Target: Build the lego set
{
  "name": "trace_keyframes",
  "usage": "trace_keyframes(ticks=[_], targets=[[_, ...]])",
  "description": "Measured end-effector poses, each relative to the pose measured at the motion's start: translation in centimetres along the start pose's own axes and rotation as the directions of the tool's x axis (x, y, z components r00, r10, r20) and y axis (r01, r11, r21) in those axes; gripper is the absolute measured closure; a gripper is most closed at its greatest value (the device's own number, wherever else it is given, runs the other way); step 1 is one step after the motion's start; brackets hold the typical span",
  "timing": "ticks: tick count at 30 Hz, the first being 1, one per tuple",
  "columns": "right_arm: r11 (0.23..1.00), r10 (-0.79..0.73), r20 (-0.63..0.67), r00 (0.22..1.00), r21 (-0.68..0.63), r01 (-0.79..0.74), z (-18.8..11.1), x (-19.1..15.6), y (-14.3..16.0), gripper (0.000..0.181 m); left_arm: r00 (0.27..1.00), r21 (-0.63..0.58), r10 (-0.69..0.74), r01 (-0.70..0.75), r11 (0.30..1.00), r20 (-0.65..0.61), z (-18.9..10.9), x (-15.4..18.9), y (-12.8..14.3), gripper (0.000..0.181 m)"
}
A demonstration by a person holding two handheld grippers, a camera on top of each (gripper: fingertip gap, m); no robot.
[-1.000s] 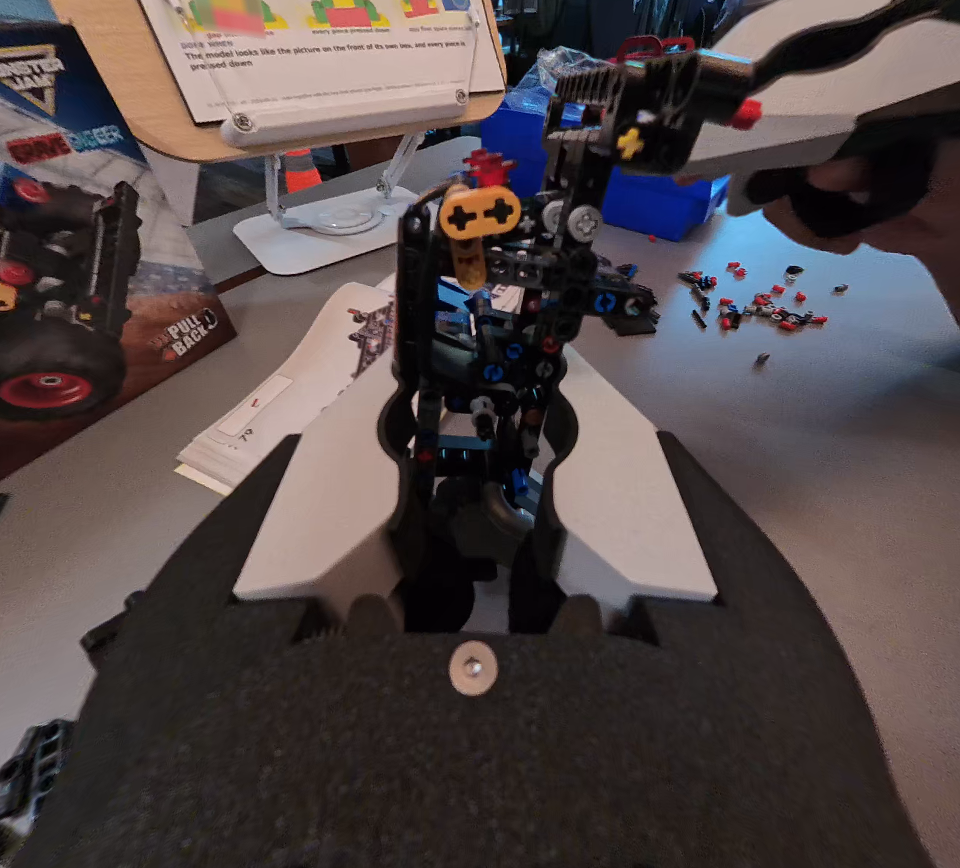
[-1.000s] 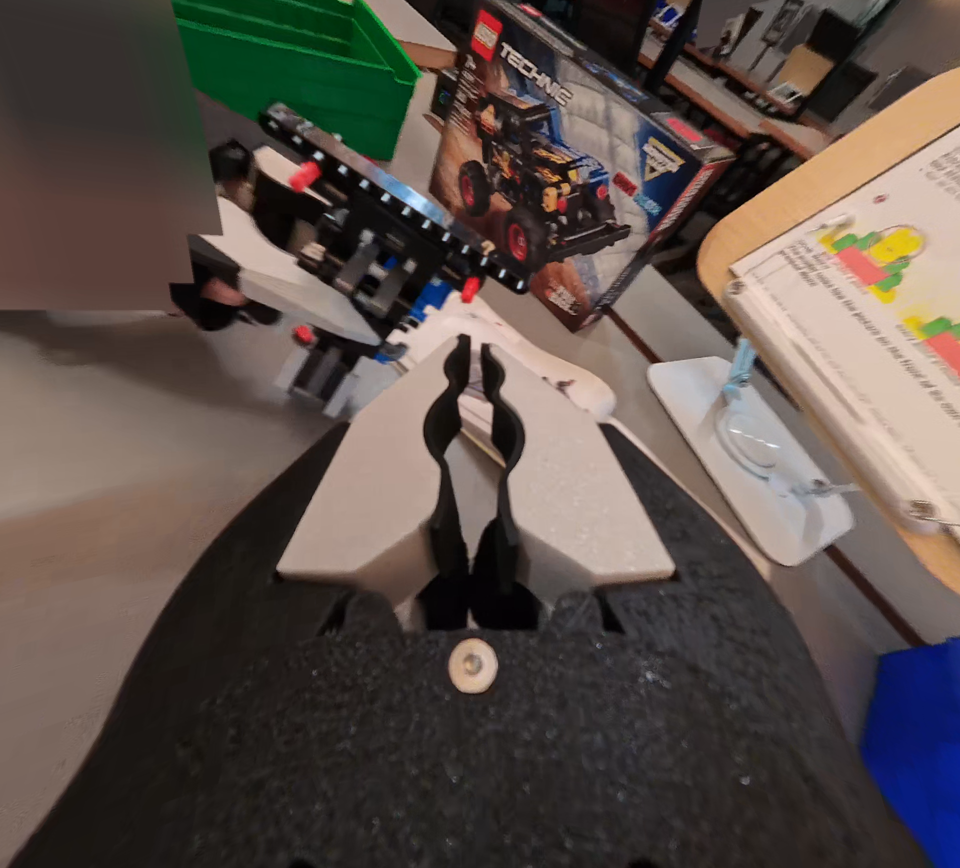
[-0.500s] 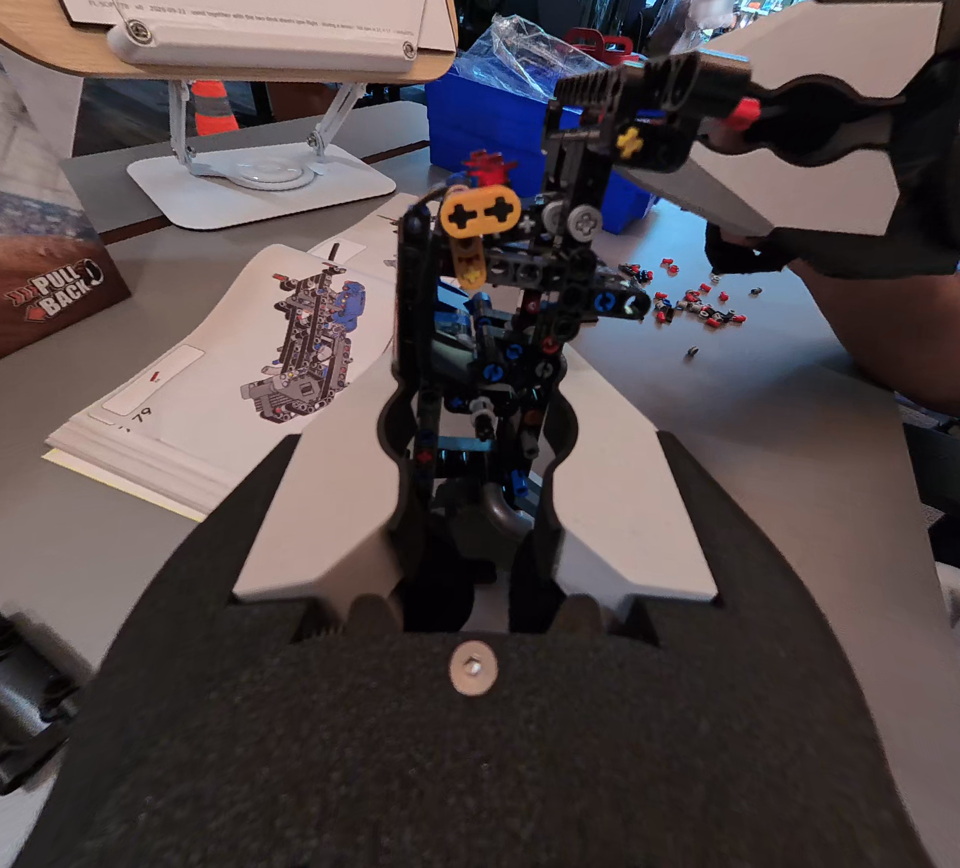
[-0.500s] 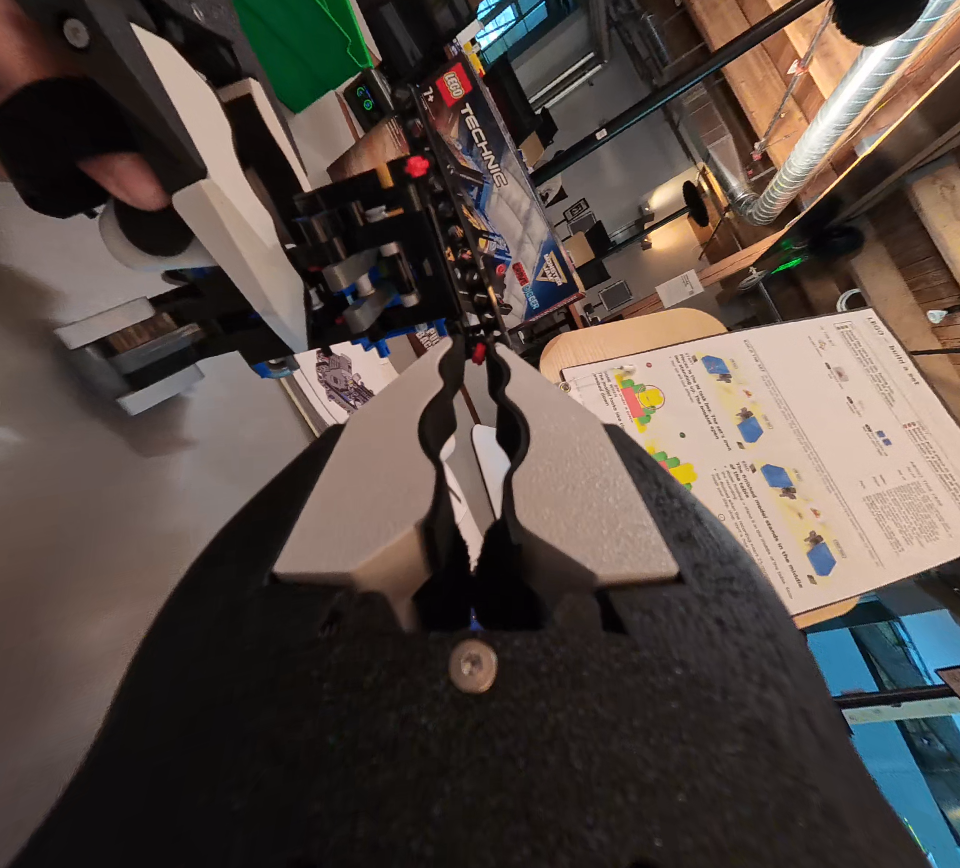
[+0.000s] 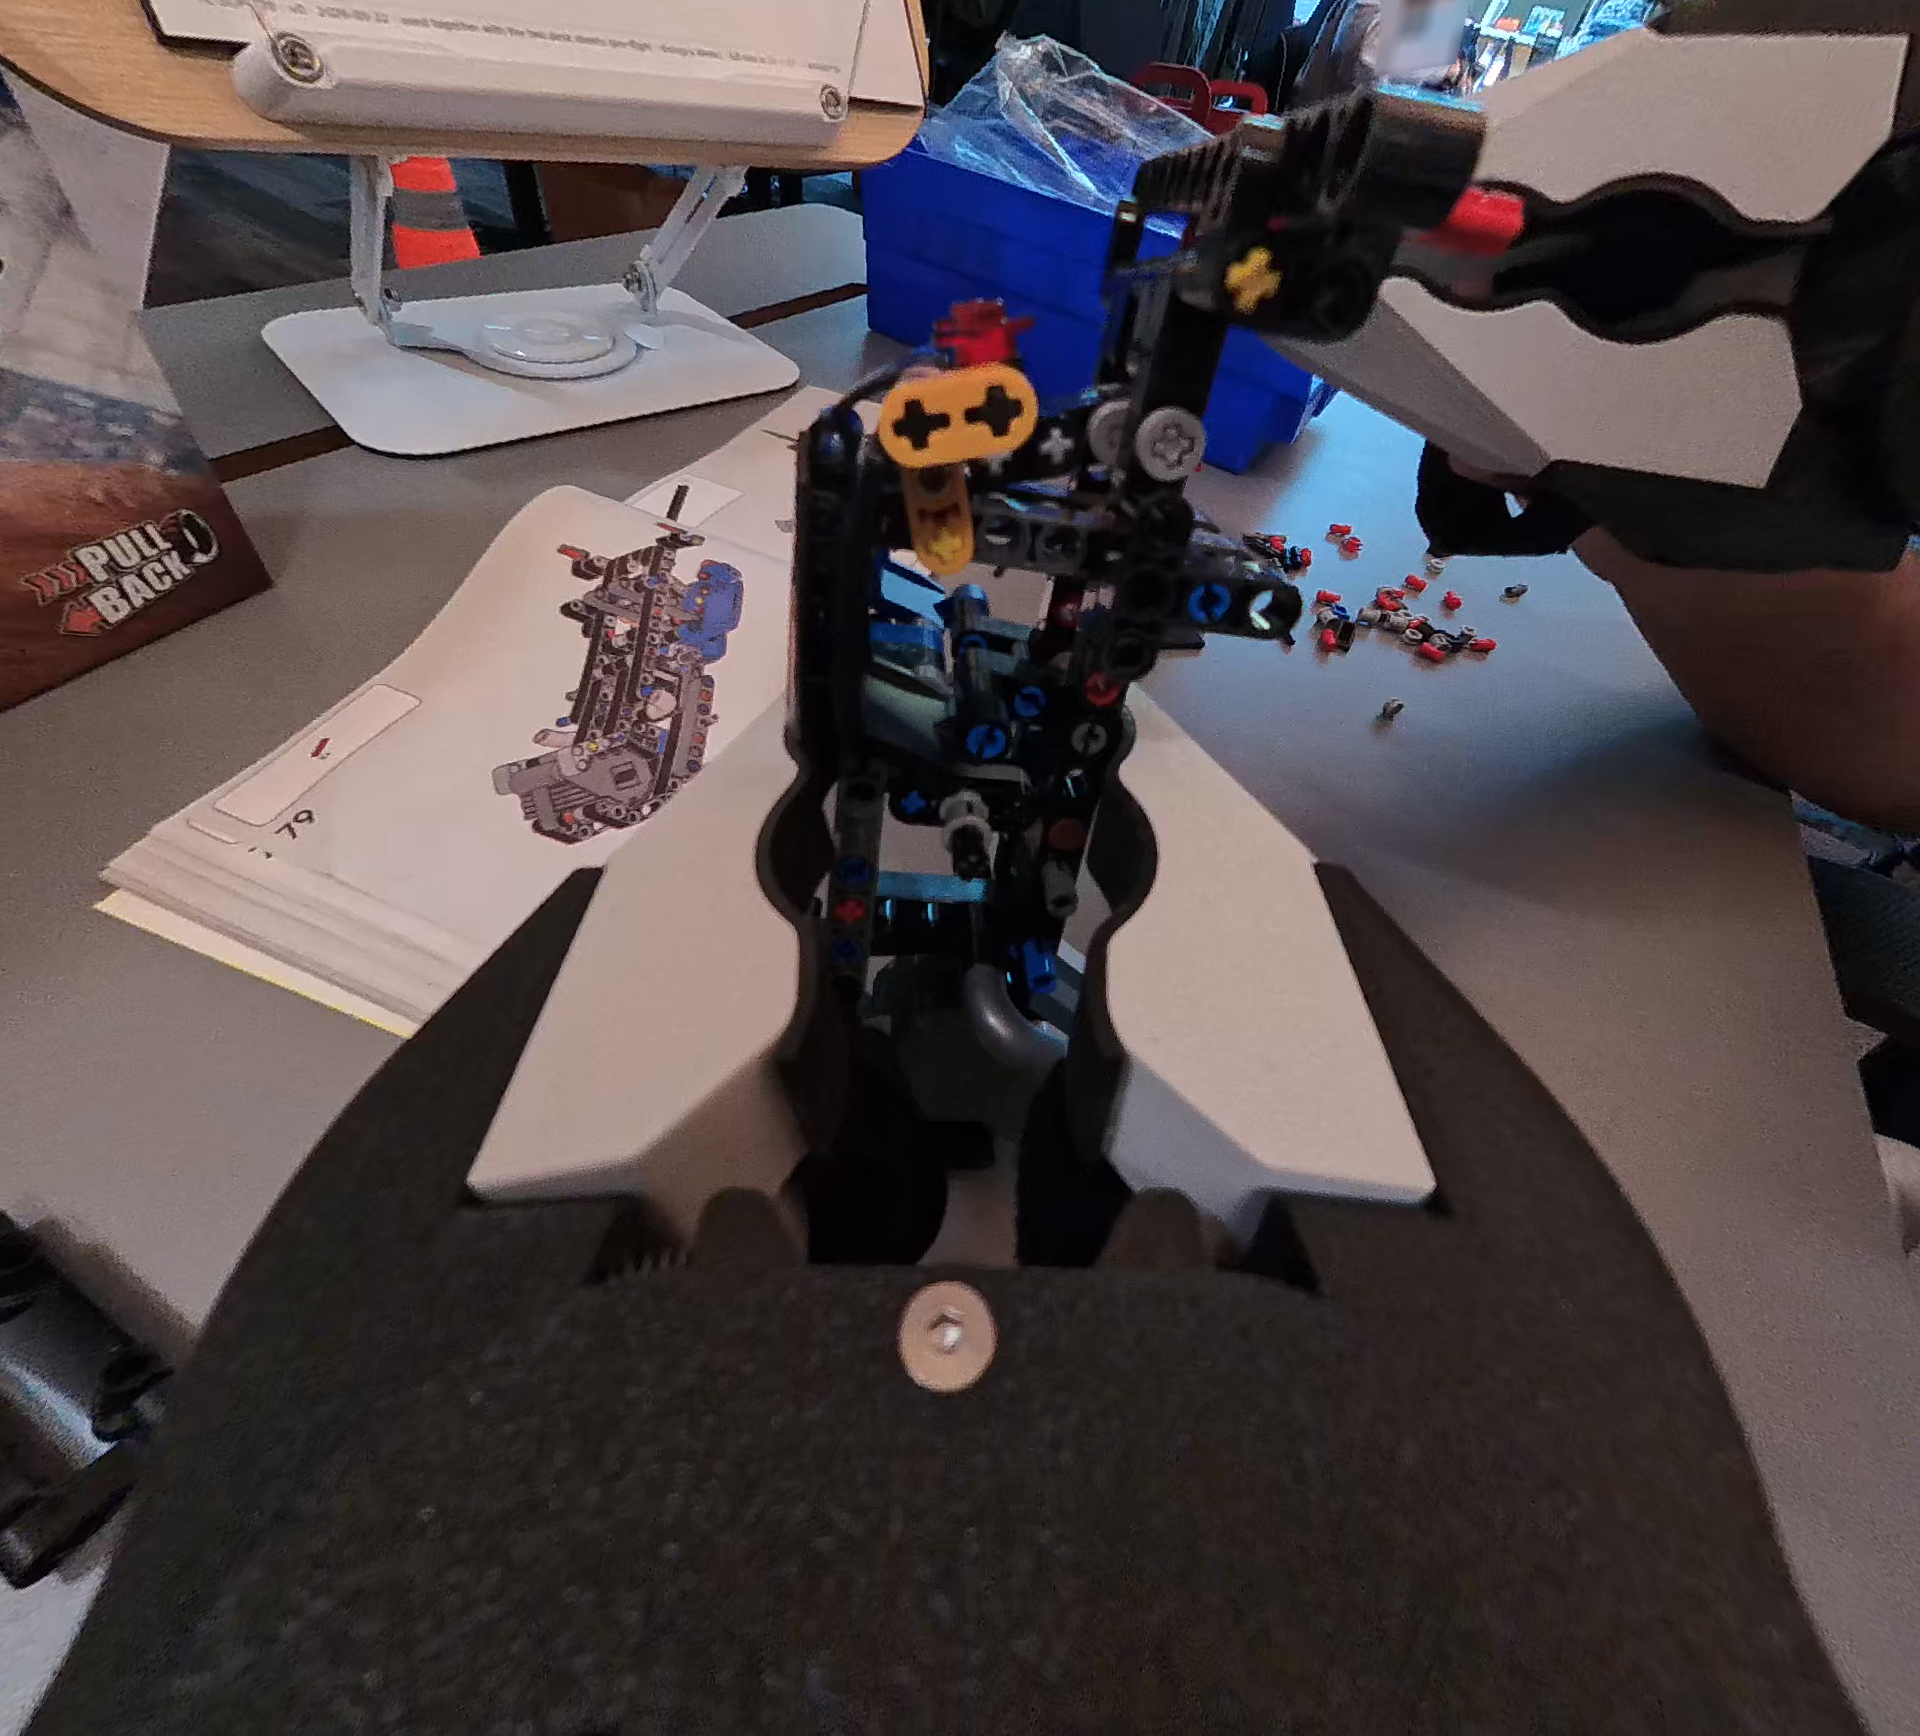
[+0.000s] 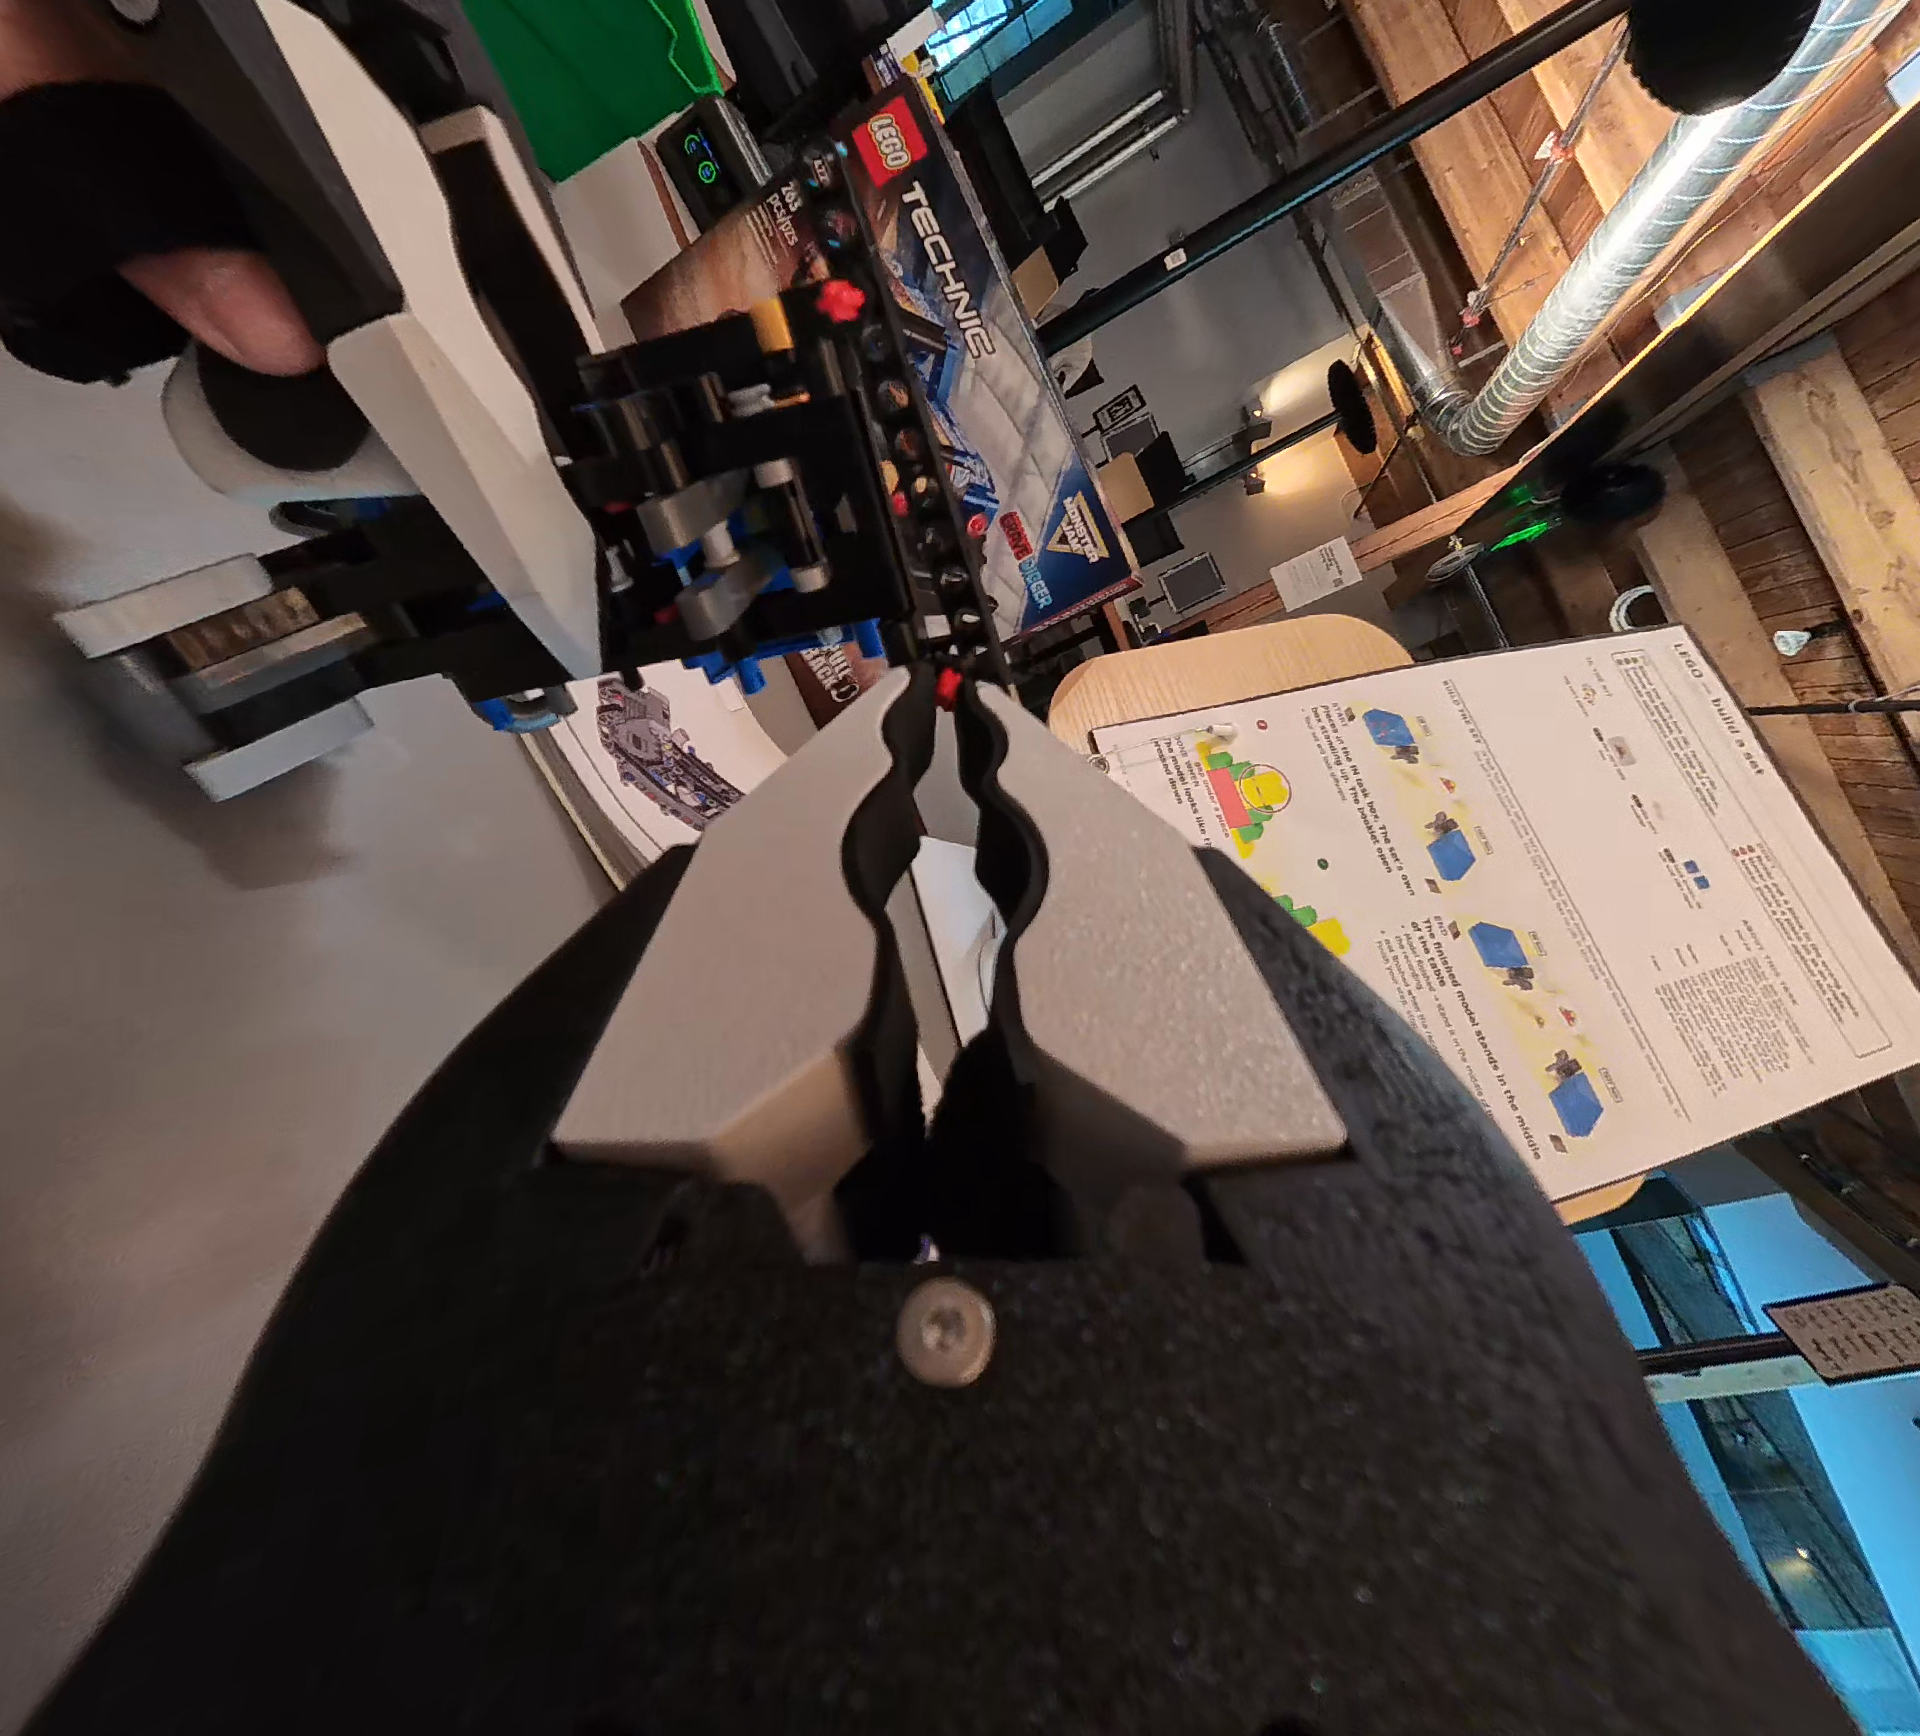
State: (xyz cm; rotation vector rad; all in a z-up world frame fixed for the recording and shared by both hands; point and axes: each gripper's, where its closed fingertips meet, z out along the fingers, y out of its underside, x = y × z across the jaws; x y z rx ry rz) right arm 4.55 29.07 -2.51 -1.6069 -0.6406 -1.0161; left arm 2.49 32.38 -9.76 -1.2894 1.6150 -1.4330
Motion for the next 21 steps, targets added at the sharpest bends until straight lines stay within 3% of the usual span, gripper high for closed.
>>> trace_keyframes(ticks=[3,7,8,10,14,21], targets=[[0.99,0.14,0.046,0.989,0.01,-0.14,0.1,-0.03,-0.14,0.179,1.0,0.007,-0.014,0.014,1.0,-0.006,-0.03,-0.1,0.0,0.136],[0.922,0.383,0.127,0.915,0.009,-0.387,0.33,-0.07,-0.07,0.178,1.0,0.011,-0.014,0.014,1.0,0.009,-0.04,-0.12,0.01,0.136],[0.932,0.359,0.111,0.927,0.003,-0.361,0.38,-0.07,0.02,0.178,1.0,0.011,-0.012,0.012,1.0,0.015,-0.05,-0.17,0.01,0.136],[0.986,0.169,0.013,0.985,-0.011,-0.169,0.37,-0.05,-0.1,0.179,1.0,0.009,-0.027,0.027,1.0,0.013,-0.05,-0.25,0.03,0.135],[0.996,-0.074,-0.082,0.994,-0.059,0.069,0.37,-0.04,0.11,0.179,0.999,0.001,-0.041,0.041,0.999,0.012,-0.03,-0.34,0.12,0.135],[0.999,0.027,-0.037,0.999,-0.039,-0.028,0.47,0.15,-0.06,0.178,0.998,0.002,-0.045,0.045,0.999,-0.038,0.09,0.1,-0.05,0.135]])
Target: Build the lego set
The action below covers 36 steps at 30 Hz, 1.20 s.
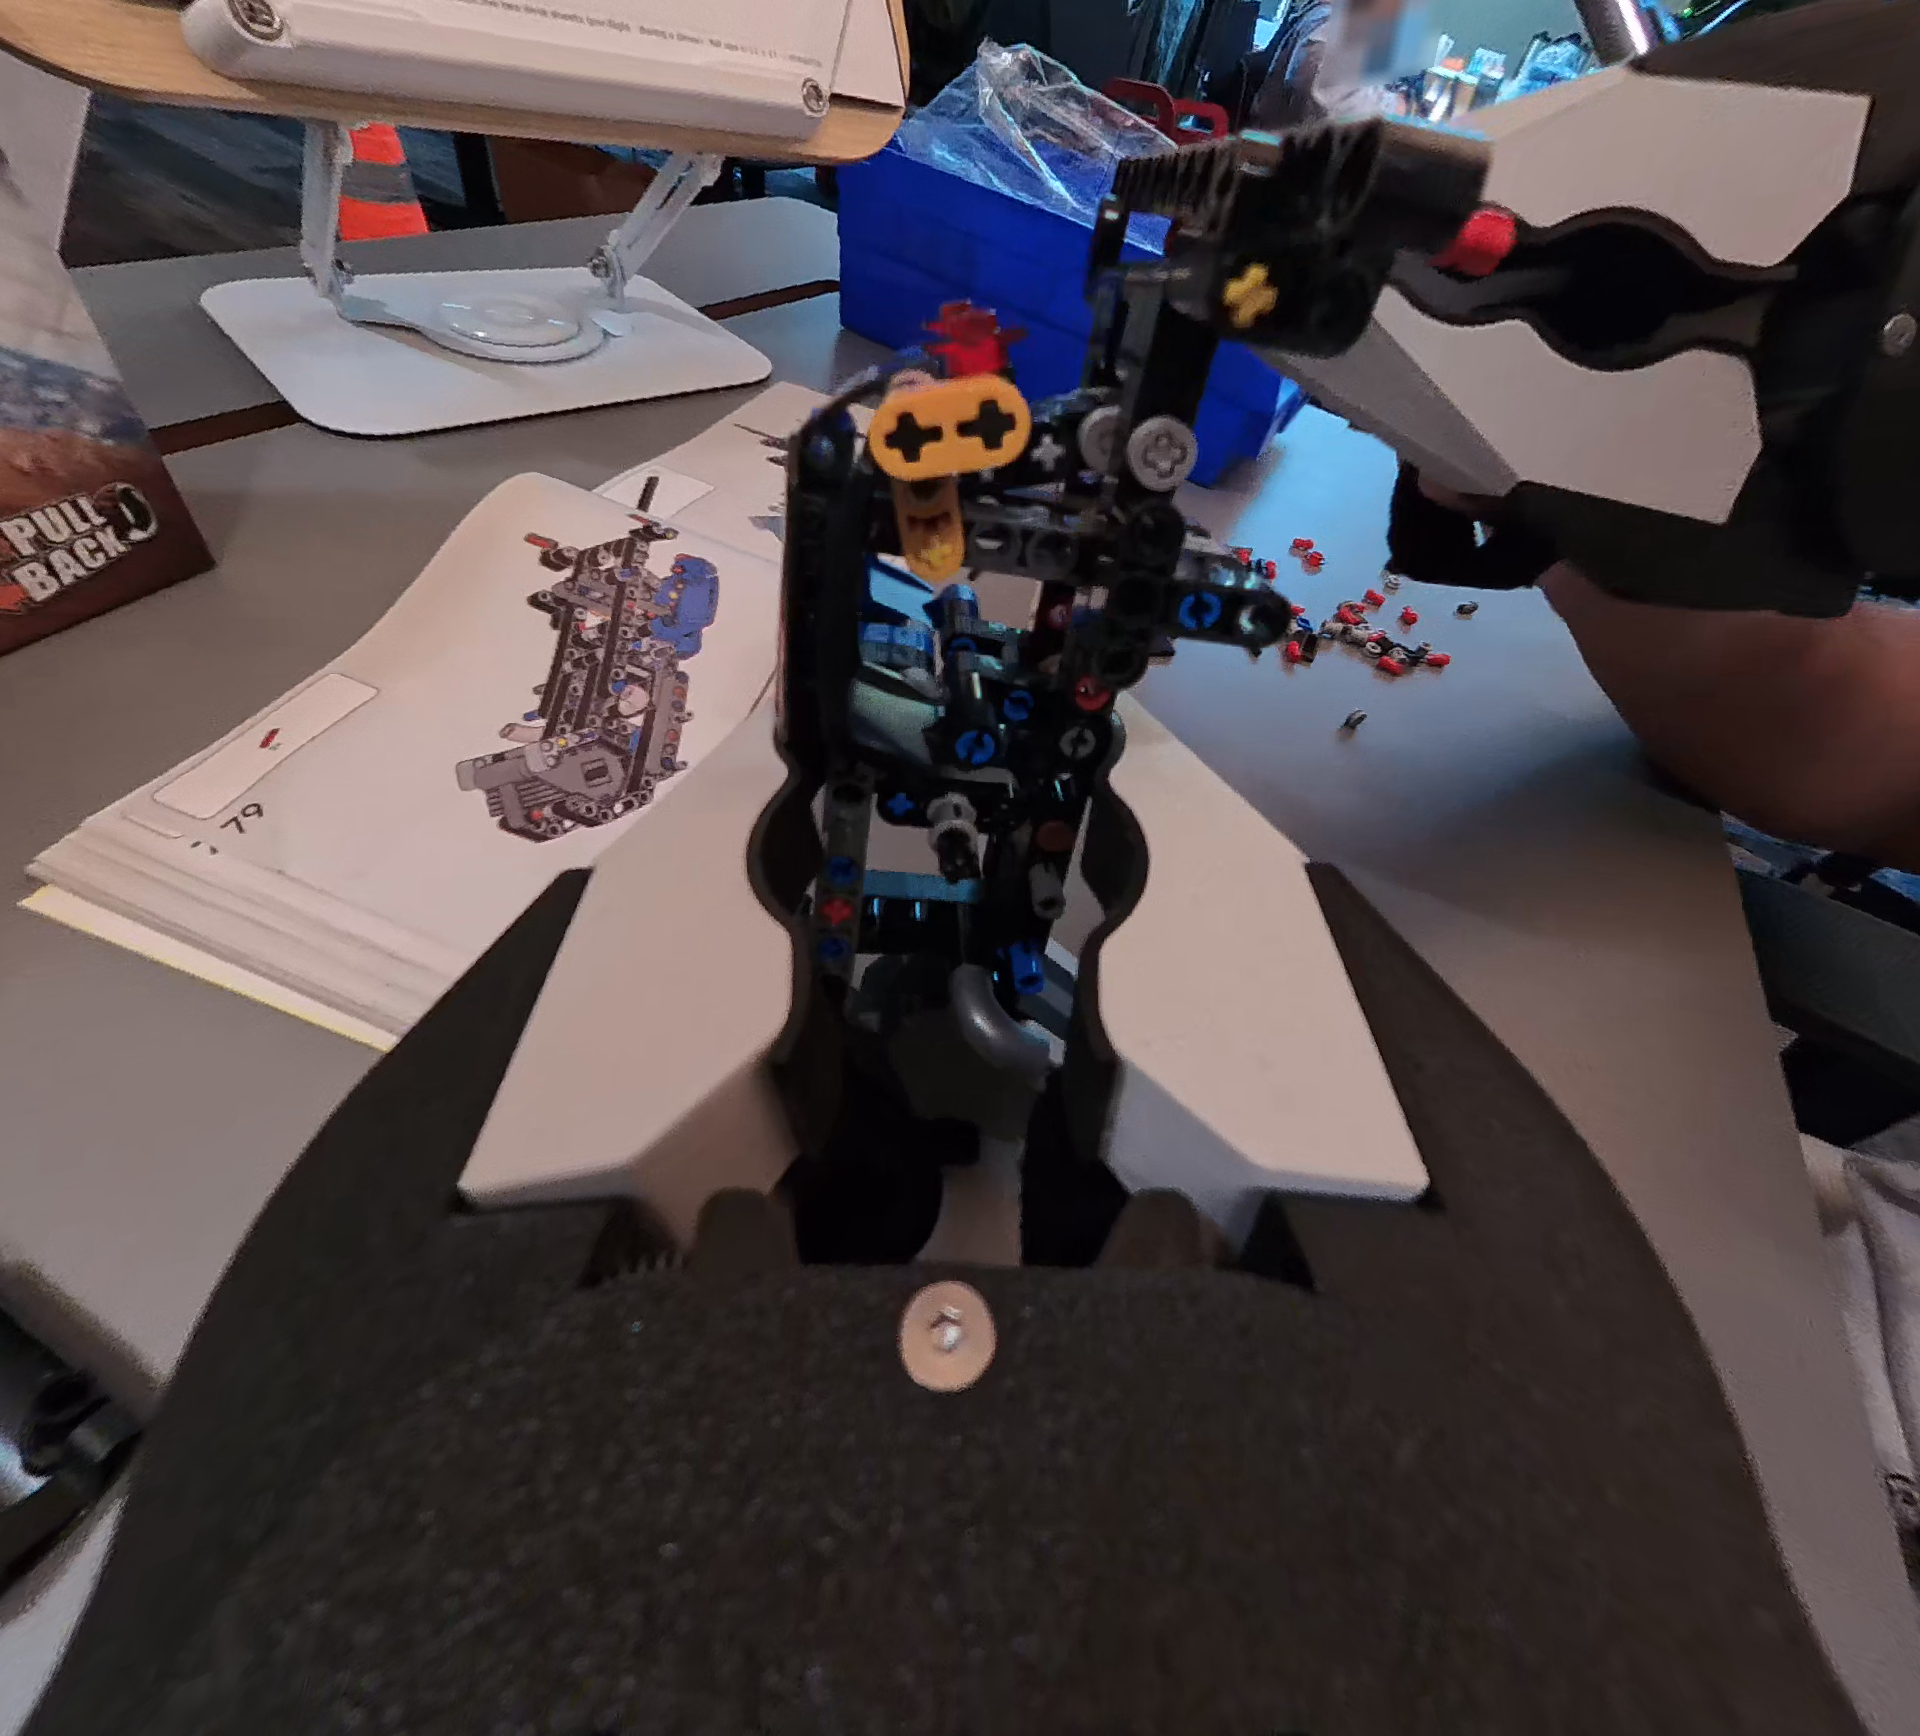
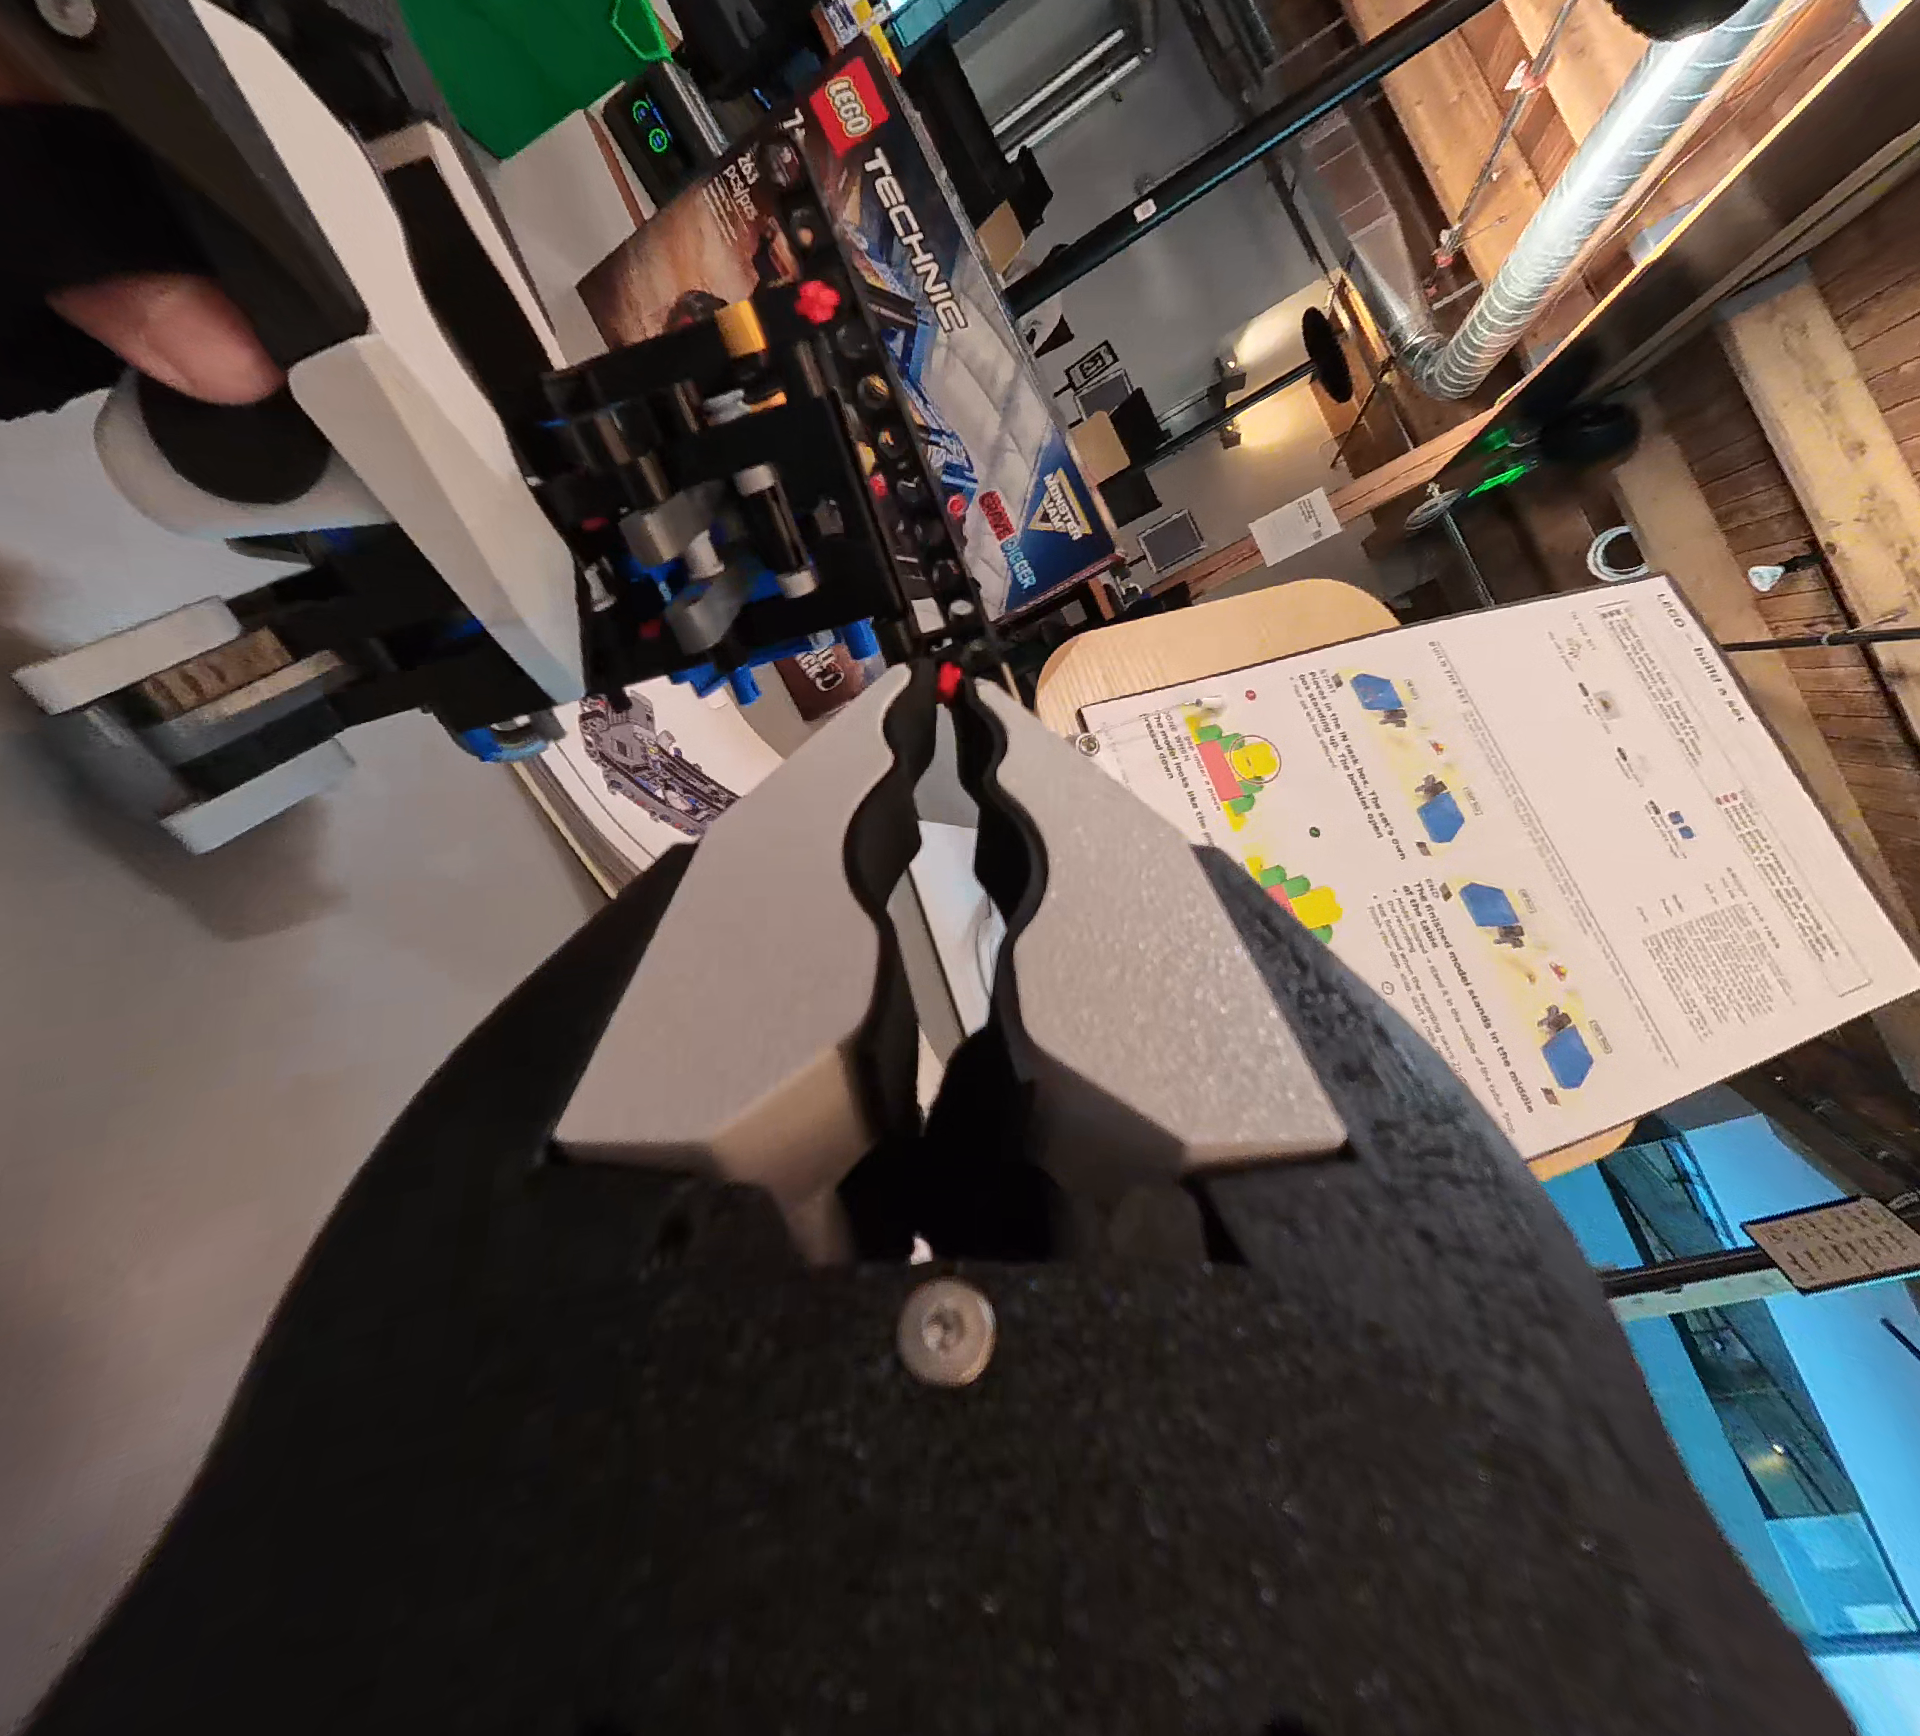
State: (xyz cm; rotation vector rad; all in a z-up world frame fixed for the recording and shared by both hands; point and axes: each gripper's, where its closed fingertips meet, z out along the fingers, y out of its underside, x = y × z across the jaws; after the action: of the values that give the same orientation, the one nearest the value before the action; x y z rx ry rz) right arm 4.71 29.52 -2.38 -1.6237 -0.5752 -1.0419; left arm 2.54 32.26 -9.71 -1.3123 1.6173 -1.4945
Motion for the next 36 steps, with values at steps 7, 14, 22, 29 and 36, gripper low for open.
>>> trace_keyframes(ticks=[7,14,22,29,36], targets=[[1.0,-0.008,0.0,1.0,-0.011,0.008,0.2,0.3,-0.1,0.178,0.998,-0.105,0.063,-0.064,0.992,-0.018,0.3,1.0,0.8,0.099],[1.0,-0.013,-0.001,1.0,-0.001,0.013,0.1,0.2,-0.8,0.178,0.988,-0.005,0.041,-0.041,0.999,0.15,-4.4,0.6,-2.2,0.094],[0.999,-0.028,-0.003,1.0,0.036,0.028,-0.4,0.0,-1.8,0.178,0.993,-0.036,0.117,-0.117,0.992,-0.002,-4.0,0.7,-4.5,0.1],[0.999,-0.02,-0.005,1.0,0.043,0.021,-0.2,-0.2,-2.0,0.178,0.979,-0.015,0.077,-0.082,0.997,-0.188,-1.8,1.5,-4.5,0.124],[0.999,-0.006,-0.017,1.0,0.045,0.007,-0.1,-0.1,-1.9,0.178,0.984,0.045,0.158,-0.154,0.987,-0.085,-1.4,0.6,-4.8,0.144]])
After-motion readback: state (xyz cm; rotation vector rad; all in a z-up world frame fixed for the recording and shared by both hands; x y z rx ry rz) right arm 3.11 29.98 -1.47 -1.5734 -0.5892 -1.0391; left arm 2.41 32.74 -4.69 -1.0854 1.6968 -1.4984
